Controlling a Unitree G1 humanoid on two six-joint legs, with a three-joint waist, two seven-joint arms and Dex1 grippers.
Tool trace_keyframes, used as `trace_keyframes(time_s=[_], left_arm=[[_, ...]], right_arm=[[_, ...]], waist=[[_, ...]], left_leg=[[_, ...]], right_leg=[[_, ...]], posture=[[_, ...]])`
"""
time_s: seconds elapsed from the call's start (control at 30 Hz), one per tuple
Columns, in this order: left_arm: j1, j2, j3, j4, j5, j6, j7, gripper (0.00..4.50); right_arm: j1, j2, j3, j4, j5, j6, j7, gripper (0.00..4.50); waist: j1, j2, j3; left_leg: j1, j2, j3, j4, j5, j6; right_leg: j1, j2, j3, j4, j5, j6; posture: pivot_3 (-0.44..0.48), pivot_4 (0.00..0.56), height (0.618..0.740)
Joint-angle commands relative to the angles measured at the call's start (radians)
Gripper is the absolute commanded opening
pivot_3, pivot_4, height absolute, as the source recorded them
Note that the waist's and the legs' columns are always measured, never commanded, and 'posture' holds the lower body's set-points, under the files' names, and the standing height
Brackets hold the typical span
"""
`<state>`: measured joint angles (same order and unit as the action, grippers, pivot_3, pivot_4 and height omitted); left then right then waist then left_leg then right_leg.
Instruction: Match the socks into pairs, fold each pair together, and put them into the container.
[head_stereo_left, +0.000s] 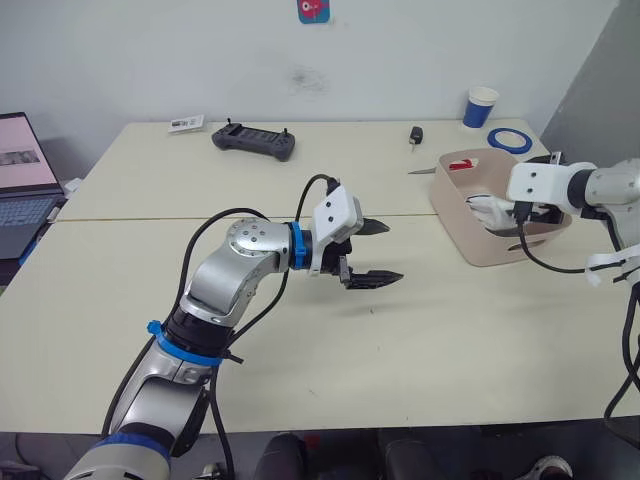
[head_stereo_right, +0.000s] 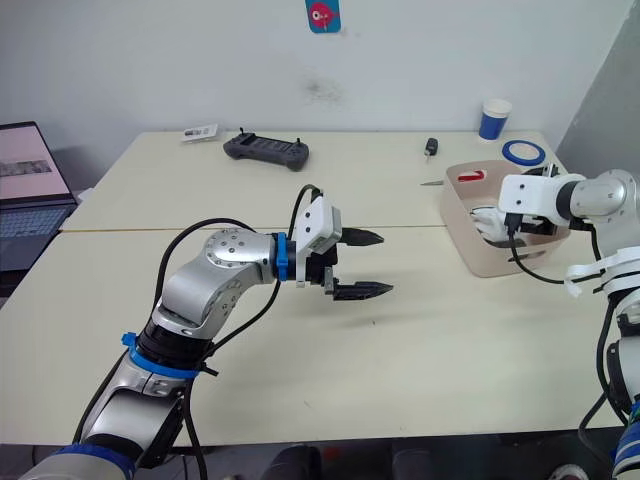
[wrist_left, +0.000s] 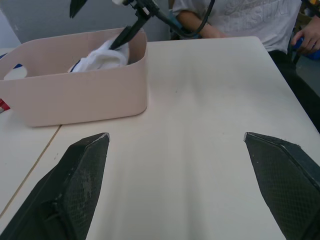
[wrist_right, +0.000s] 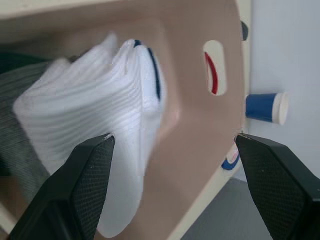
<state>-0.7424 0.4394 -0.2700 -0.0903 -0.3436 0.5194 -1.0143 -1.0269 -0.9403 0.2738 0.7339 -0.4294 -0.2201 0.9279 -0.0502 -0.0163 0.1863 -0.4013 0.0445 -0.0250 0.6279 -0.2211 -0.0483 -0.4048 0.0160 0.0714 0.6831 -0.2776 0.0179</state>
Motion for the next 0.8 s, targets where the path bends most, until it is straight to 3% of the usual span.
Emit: trace_keyframes(time_s=[0.03, 0.23, 0.33, 0.47, 0.57, 0.67, 0.8], left_arm=[[0.007, 0.016, 0.023, -0.042, 0.001, -0.011, 0.001, 4.5], [0.058, 0.087, 0.093, -0.092, -0.028, 0.034, 0.021, 4.5], [0.142, 0.166, 0.207, -0.136, -0.052, 0.087, 0.062, 4.5], [0.332, 0.304, 0.353, -0.188, -0.033, 0.086, 0.09, 4.5], [0.507, 0.384, 0.469, -0.199, 0.001, 0.045, 0.109, 4.5], [0.691, 0.392, 0.598, -0.179, 0.054, -0.027, 0.176, 4.5], [0.869, 0.345, 0.728, -0.119, 0.079, -0.095, 0.245, 4.5]], right_arm=[[-0.015, -0.019, -0.031, -0.026, 0.023, -0.002, 0.011, 4.12], [-0.049, -0.039, -0.096, -0.047, 0.062, 0.013, -0.043, 4.12], [0.041, -0.048, -0.219, -0.201, 0.204, 0.121, -0.005, 4.12], [0.284, 0.032, -0.434, -0.587, 0.493, 0.357, 0.012, 4.12], [0.506, 0.098, -0.525, -0.883, 0.634, 0.487, -0.01, 4.12], [0.721, 0.171, -0.574, -1.11, 0.745, 0.6, -0.047, 4.12], [0.97, 0.214, -0.586, -1.196, 0.724, 0.573, -0.078, 4.12]], waist=[[0.0, 0.0, 0.0], [-0.008, 0.0, 0.0], [-0.009, 0.0, 0.0], [-0.009, 0.0, 0.0], [-0.004, 0.0, 0.0], [0.003, 0.0, 0.0], [0.014, -0.002, -0.001]], left_leg=[[0.0, 0.0, 0.0, 0.0, 0.0, 0.0], [0.001, 0.0, 0.0, 0.0, 0.0, 0.0], [0.001, 0.001, 0.0, 0.0, 0.0, 0.001], [0.002, 0.002, -0.001, 0.0, -0.001, 0.002], [0.001, 0.003, -0.003, 0.0, -0.001, 0.002], [0.001, 0.003, -0.004, 0.0, -0.001, 0.002], [0.002, 0.002, -0.002, 0.001, -0.002, 0.002]], right_leg=[[0.0, 0.0, 0.0, 0.0, 0.0, 0.0], [0.0, 0.0, 0.0, 0.002, 0.0, 0.0], [0.0, 0.0, 0.0, 0.002, 0.0, 0.0], [0.0, 0.001, -0.001, 0.004, 0.0, 0.0], [0.0, 0.001, -0.001, 0.006, -0.001, -0.001], [0.0, 0.0, -0.001, 0.007, -0.001, -0.001], [0.001, -0.001, -0.001, 0.005, -0.004, 0.004]], posture=[[0.0, 0.15, 0.74], [0.0, 0.15, 0.74], [0.0, 0.15, 0.74], [0.0, 0.15, 0.74], [0.0, 0.15, 0.74], [0.0, 0.15, 0.74], [0.0, 0.15, 0.74]])
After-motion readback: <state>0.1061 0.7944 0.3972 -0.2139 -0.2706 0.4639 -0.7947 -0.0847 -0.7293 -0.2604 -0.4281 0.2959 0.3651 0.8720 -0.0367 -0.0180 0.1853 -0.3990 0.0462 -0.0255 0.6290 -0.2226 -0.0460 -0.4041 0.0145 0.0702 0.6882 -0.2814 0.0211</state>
